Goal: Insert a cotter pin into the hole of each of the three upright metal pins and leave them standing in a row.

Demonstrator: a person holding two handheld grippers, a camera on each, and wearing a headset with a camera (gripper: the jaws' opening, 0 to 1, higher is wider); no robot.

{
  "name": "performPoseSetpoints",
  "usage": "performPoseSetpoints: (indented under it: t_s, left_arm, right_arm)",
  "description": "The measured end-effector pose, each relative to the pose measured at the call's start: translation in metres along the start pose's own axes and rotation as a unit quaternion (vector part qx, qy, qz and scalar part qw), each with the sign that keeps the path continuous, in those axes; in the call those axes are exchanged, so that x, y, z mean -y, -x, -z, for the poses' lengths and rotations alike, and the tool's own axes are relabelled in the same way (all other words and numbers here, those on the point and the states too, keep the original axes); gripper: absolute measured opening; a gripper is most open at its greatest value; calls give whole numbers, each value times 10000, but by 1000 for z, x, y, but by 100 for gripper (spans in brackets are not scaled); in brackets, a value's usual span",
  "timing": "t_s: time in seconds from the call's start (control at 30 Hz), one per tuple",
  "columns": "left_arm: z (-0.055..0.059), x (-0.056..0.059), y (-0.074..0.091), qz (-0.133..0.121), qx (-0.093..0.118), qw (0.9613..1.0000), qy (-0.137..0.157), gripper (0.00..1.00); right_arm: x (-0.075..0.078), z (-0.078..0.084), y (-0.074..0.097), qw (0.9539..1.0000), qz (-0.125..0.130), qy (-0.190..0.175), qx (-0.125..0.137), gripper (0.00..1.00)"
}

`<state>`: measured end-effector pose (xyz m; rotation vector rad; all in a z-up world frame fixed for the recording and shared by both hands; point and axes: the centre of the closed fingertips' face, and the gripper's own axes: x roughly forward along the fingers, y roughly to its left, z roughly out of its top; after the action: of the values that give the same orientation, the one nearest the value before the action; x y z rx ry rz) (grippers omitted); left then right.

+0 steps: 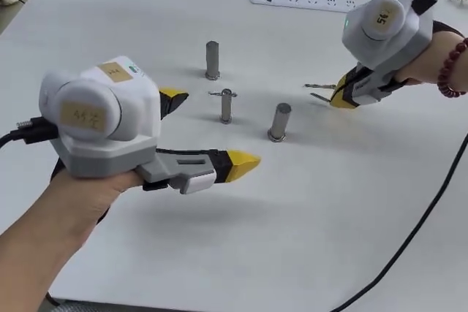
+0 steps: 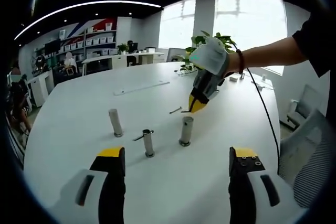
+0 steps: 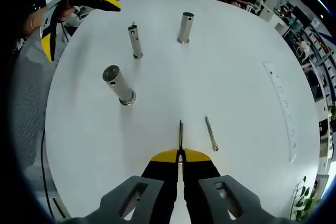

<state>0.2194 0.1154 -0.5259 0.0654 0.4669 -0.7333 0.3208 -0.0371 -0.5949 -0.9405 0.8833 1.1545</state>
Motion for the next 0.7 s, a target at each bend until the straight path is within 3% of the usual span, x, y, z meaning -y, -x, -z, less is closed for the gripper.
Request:
performPoseSetpoints:
  t_s: [0.23,0.27,0.7]
  left_arm:
    - [0,8,-2,162,-54,9997,193,73]
    - [0,9,-2,181,-61,9996,194,71]
    - [5,33,-12,504,-238,9982,203,55]
  right_arm:
    - [-28,-9,9,9994,-67,180,293,0]
    - [-27,-9,9,9993,-70,201,294,0]
    - [-82,-32,29,9955,-164,661,659,0]
